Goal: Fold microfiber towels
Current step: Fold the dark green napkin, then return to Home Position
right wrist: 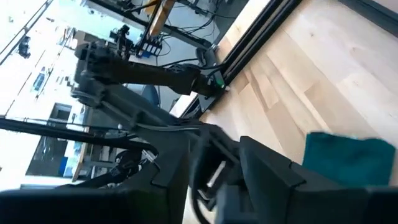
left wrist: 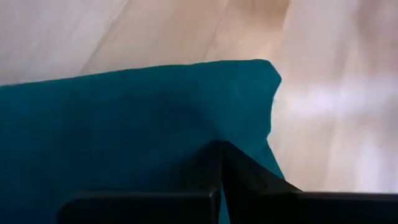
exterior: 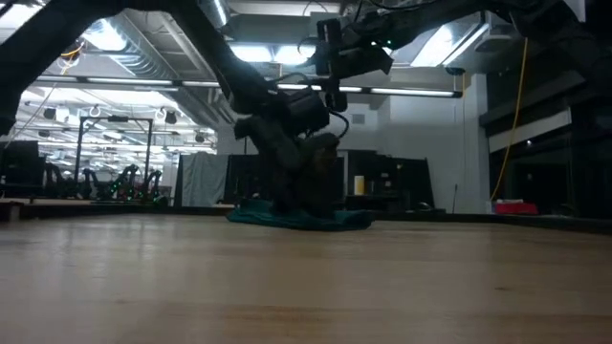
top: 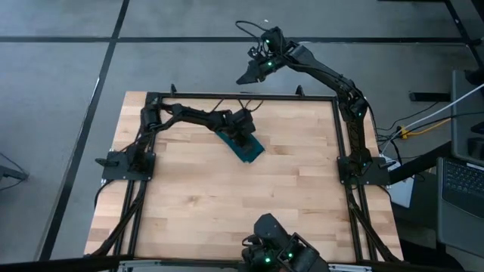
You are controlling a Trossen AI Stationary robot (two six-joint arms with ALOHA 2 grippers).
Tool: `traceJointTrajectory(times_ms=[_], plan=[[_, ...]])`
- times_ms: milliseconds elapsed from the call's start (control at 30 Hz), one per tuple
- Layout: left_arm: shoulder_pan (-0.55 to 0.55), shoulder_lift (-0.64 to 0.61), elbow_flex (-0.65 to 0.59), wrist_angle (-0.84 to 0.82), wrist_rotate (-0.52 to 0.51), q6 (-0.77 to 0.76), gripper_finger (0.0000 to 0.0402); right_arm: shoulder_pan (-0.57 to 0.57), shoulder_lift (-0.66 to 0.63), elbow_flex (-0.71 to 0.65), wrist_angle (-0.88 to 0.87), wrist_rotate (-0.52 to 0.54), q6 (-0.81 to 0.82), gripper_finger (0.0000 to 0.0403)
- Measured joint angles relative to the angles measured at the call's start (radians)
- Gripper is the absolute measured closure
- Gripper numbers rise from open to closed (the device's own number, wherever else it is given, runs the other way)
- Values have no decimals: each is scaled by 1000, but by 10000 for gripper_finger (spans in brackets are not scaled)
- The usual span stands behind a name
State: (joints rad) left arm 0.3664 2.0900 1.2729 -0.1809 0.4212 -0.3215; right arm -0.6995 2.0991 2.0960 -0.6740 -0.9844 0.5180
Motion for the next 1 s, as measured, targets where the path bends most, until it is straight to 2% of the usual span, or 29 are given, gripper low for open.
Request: traceJointTrajectory(times_ms=[67, 167, 333, 500, 667, 833, 933, 1000], plan=[[1, 22, 1, 66, 38, -33, 400, 5, -5, 0, -1, -4, -21, 256], [9, 0, -6, 147, 34, -64, 400, 14, -38, 0, 1, -4, -65, 251], [54, -235, 6, 308, -4, -92, 400, 19, -154, 0, 42, 1, -116, 248], [93, -468, -4, 251, -88, -89, 399, 23, -299, 0, 55, 40, -182, 254], [120, -712, 0, 227, -167, -25, 395, 80, -453, 1, 36, 206, -314, 265], [119, -926, 1, 144, -332, 80, 399, 125, -566, 2, -82, 332, -530, 275], [120, -1015, 0, 59, -407, 100, 398, 137, -607, 2, -146, 370, -526, 281], [121, -1069, -2, 2, -414, 99, 395, 150, -625, 1, -169, 376, -503, 285]])
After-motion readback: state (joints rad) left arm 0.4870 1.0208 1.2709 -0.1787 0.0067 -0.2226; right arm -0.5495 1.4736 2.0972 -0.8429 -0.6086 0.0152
